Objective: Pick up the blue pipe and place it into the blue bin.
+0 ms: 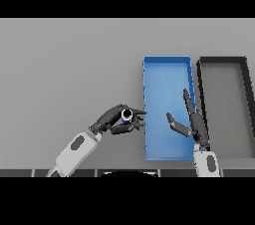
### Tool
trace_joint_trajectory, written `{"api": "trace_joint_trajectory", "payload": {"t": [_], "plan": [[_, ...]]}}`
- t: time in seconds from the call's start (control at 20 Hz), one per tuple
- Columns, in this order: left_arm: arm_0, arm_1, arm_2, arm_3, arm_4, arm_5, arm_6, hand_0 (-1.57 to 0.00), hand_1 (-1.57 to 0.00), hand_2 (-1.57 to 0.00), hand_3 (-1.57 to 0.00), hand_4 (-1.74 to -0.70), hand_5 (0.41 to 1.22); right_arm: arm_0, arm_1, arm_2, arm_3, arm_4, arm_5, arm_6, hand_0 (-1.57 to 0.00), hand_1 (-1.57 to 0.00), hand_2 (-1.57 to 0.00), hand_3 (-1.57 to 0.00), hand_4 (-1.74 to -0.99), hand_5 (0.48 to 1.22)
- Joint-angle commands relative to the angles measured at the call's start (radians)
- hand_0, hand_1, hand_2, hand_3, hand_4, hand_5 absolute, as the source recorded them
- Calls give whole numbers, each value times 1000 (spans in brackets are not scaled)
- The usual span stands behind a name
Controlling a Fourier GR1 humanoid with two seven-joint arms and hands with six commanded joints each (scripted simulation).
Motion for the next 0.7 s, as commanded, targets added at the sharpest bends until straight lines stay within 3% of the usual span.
{"api": "trace_joint_trajectory", "payload": {"t": [0.0, 0.15, 0.3, 0.45, 0.65], "plan": [[-9, 3, 0, -3, 7, -8, 25, -1558, -1560, -1561, -1445, -1724, 1216, 2, -2, -6, 4, -4, 0, -9, 1, 1, 1, 1, -1215, 639], [-16, 1, -13, -15, -1, -13, 55, -1564, -1565, -1566, -1442, -1727, 1219, 4, -16, -13, 6, -8, 6, -2, 1, 1, 1, 1, -1189, 631], [-2, 11, -11, -18, 8, -24, 47, -1568, -1568, -1568, -1442, -1729, 1219, 128, 71, 25, -52, 42, -73, -47, 1, 1, 1, 1, -1177, 629], [-6, 9, -14, -10, 7, -25, 57, -1569, -1569, -1570, -1443, -1730, 1219, 323, 198, 86, -136, 111, -186, -99, 1, 1, 1, 1, -1186, 629], [-9, 17, -11, -12, -1, -26, 49, -1570, -1570, -1570, -1439, -1731, 1220, 387, 253, 103, -181, 127, -239, -89, 1, 1, 1, 1, -1197, 618]]}}
